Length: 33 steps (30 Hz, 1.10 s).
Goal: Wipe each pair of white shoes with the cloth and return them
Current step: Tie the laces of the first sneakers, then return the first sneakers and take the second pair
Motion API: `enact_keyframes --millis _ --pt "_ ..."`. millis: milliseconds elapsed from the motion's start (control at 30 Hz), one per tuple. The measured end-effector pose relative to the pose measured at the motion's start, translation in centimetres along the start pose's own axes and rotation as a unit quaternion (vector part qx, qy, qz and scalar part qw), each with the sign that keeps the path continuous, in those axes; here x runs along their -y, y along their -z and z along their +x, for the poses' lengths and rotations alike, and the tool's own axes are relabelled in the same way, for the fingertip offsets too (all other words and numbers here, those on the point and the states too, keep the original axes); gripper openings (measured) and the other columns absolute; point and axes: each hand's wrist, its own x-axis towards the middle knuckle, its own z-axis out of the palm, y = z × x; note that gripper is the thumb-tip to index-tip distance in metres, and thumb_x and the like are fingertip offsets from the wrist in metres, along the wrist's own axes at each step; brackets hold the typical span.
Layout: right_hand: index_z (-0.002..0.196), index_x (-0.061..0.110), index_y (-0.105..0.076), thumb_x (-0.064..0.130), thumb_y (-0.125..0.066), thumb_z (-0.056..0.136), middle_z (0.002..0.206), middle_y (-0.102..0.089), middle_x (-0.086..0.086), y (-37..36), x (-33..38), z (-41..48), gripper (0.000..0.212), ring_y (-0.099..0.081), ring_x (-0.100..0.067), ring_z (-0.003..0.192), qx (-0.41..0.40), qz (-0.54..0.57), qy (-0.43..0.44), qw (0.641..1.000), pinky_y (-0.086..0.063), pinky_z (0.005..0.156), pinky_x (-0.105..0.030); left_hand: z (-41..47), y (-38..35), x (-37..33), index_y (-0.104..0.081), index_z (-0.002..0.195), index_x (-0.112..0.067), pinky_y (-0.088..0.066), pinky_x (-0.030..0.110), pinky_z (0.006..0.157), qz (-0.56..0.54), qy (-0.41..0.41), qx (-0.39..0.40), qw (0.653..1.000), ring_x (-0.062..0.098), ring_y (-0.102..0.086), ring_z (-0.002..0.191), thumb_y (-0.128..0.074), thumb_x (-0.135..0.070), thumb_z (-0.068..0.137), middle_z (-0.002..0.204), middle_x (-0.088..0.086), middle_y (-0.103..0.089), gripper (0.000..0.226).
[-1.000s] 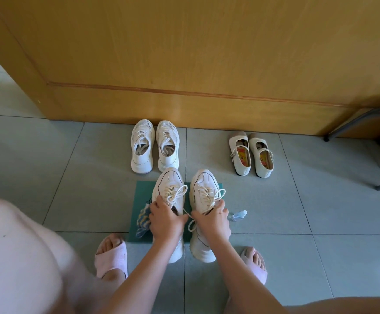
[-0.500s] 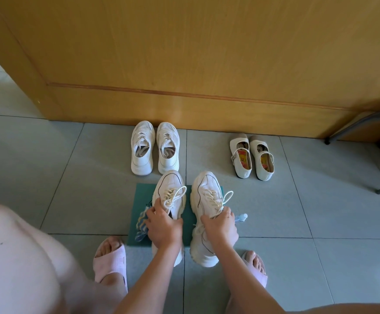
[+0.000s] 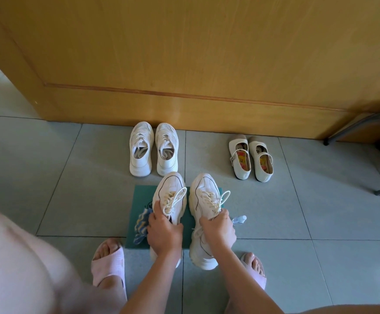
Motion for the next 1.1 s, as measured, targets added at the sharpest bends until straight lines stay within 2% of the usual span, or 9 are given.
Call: enact_keyframes --millis 133,233,333,467,633,733,867,1000,1100 --pt "0.106 0.014 -0.049 0.028 -0.062 0.075 0.088 -0.057 -0.002 1.0 0.3 0.3 0.037 -0.056 -0.026 0.085 -0.019 0.034 0.005 0.999 -0.046 0.080 -0.035 0.4 0.3 -1.0 -0.036 0.140 -0.023 -0.048 0.044 0.083 -0.059 -0.015 -0.027 0.998 0.031 -0.053 0.116 -0.077 -0.021 0.068 0.129 0.005 -0.056 0.083" --pt "0.103 0.012 -0.051 0.029 -0.064 0.075 0.086 -0.057 -0.001 2.5 1.7 1.6 0.035 -0.052 -0.023 0.079 -0.042 0.061 0.034 0.997 -0.041 0.074 -0.031 2.0 0.9 -3.4 -0.040 0.136 -0.023 -0.050 0.043 0.084 -0.088 -0.034 -0.043 0.995 0.031 -0.057 0.108 -0.075 -0.022 0.067 0.121 0.005 -0.059 0.077" --pt "0.102 0.012 -0.050 0.031 -0.066 0.075 0.088 -0.057 -0.003 4.1 3.8 3.9 0.036 -0.054 -0.025 0.081 -0.054 0.074 0.046 0.995 -0.045 0.076 -0.033 4.4 1.4 -7.0 -0.041 0.133 -0.022 -0.052 0.044 0.080 -0.107 -0.043 -0.052 0.992 0.031 -0.059 0.102 -0.071 -0.021 0.066 0.115 0.006 -0.060 0.073" --pt "0.100 0.013 -0.049 0.030 -0.066 0.075 0.086 -0.056 -0.002 5.7 7.0 8.3 0.035 -0.052 -0.026 0.080 -0.060 0.063 0.053 0.995 -0.044 0.076 -0.033 8.5 0.9 -11.4 -0.033 0.138 -0.027 -0.052 0.045 0.081 -0.065 -0.075 -0.063 0.993 0.032 -0.057 0.103 -0.067 -0.019 0.069 0.121 0.006 -0.058 0.077" --pt "0.104 0.012 -0.053 0.031 -0.066 0.073 0.087 -0.062 -0.003 6.1 10.2 14.7 0.038 -0.060 -0.026 0.082 -0.065 0.064 0.059 0.994 -0.046 0.072 -0.032 13.2 -1.9 -15.8 -0.029 0.141 -0.023 -0.045 0.044 0.085 -0.018 -0.067 -0.040 0.997 0.034 -0.043 0.121 -0.068 -0.026 0.075 0.130 0.009 -0.051 0.077" --pt "0.105 0.011 -0.054 0.033 -0.066 0.074 0.090 -0.064 -0.005 5.4 11.4 18.7 0.040 -0.060 -0.027 0.081 -0.059 0.046 0.058 0.995 -0.046 0.071 -0.031 15.6 -4.8 -17.6 -0.029 0.141 -0.021 -0.046 0.043 0.083 -0.006 -0.055 -0.020 0.998 0.034 -0.047 0.116 -0.069 -0.029 0.077 0.125 0.011 -0.054 0.077" --pt "0.103 0.011 -0.056 0.035 -0.066 0.073 0.090 -0.064 -0.006 3.2 12.1 23.5 0.040 -0.060 -0.027 0.080 -0.050 0.018 0.054 0.997 -0.048 0.071 -0.031 18.4 -8.7 -18.8 -0.025 0.143 -0.021 -0.044 0.041 0.086 0.003 -0.014 0.005 1.000 0.034 -0.046 0.114 -0.067 -0.030 0.080 0.126 0.012 -0.052 0.077" --pt "0.095 0.010 -0.057 0.033 -0.065 0.074 0.083 -0.062 -0.005 1.0 12.3 27.2 0.032 -0.062 -0.028 0.083 -0.042 -0.013 0.052 0.998 -0.051 0.073 -0.033 21.1 -11.8 -18.9 -0.023 0.144 -0.020 -0.042 0.044 0.093 0.004 0.004 -0.001 1.000 0.035 -0.037 0.123 -0.067 -0.034 0.081 0.132 0.015 -0.048 0.078" --pt "0.096 0.009 -0.058 0.031 -0.064 0.076 0.084 -0.062 -0.006 -0.3 12.2 29.0 0.030 -0.061 -0.028 0.082 -0.044 -0.040 0.055 0.997 -0.044 0.067 -0.029 22.8 -13.4 -18.8 -0.021 0.145 -0.019 -0.039 0.044 0.098 0.033 0.008 -0.010 0.999 0.035 -0.034 0.126 -0.067 -0.033 0.082 0.134 0.015 -0.046 0.079"
